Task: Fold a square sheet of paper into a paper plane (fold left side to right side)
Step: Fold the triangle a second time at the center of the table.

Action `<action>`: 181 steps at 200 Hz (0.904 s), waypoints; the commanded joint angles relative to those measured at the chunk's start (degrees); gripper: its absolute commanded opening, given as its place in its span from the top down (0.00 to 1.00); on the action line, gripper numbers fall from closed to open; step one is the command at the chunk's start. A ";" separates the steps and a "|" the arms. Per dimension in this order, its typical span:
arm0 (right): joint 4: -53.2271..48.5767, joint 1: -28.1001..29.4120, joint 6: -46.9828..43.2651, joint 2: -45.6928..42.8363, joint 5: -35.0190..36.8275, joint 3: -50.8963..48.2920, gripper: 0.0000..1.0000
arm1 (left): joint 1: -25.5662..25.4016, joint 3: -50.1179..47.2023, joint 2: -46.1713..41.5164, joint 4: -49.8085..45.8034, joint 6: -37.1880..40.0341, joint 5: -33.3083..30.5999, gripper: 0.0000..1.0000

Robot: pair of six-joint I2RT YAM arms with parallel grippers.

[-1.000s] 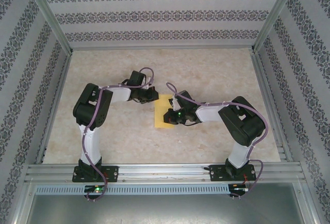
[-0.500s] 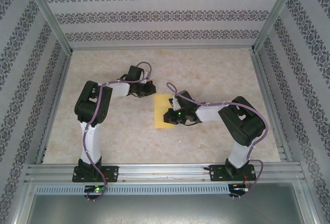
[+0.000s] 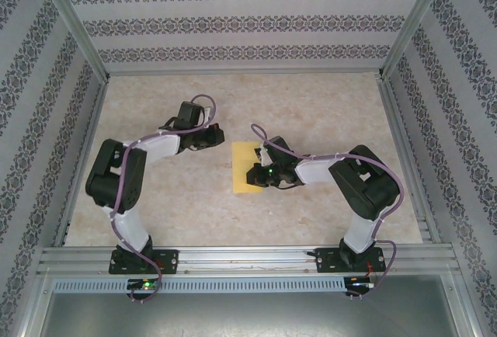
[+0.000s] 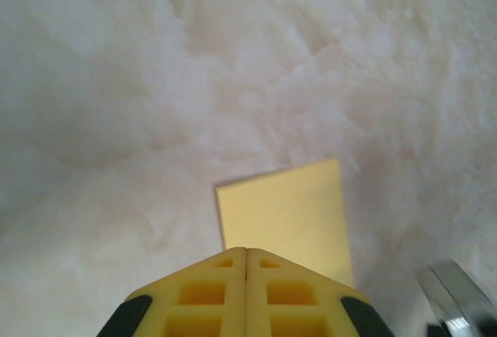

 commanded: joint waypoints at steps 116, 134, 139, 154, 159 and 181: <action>-10.12 0.98 0.67 4.76 3.85 -2.48 1.00 | -9.29 -8.18 1.92 6.99 -7.22 2.58 1.00; -10.22 0.99 0.58 4.51 3.51 -2.35 1.00 | -9.29 -8.37 2.91 6.32 -7.05 1.10 1.00; -10.23 0.95 0.64 4.49 3.39 -2.30 1.00 | -9.35 -8.49 3.04 6.24 -7.01 0.71 1.00; -10.12 0.97 0.75 4.16 2.72 -2.05 1.00 | -9.31 -8.92 3.32 6.22 -7.01 -0.17 1.00; -10.04 1.00 0.83 3.97 2.52 -1.91 1.00 | -9.30 -9.07 3.30 5.94 -6.88 -0.47 1.00; -9.42 0.82 1.67 2.22 0.56 -0.98 0.95 | -9.54 -9.65 3.11 4.29 -5.99 -1.82 1.00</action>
